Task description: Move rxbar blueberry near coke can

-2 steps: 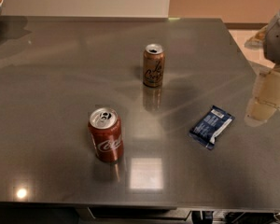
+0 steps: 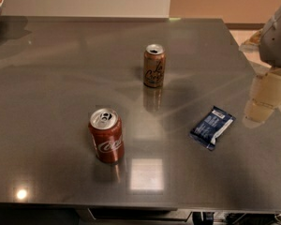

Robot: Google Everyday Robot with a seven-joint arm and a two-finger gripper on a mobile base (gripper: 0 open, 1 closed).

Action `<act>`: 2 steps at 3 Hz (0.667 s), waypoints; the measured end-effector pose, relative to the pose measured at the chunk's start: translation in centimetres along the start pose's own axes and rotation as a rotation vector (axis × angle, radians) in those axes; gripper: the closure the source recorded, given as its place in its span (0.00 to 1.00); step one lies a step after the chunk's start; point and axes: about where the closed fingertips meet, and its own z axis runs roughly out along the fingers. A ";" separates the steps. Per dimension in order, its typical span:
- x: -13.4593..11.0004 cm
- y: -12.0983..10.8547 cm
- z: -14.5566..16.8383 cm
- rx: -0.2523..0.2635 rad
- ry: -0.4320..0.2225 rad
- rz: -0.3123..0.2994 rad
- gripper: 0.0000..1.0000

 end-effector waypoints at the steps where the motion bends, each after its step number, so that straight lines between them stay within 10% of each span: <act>1: -0.1 0.1 2.0 -0.042 -0.041 -0.044 0.00; 2: 0.0 0.7 4.5 -0.067 -0.089 -0.108 0.00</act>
Offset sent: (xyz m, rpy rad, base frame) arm 0.0038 0.0109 -0.0729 0.1031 0.0264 0.2314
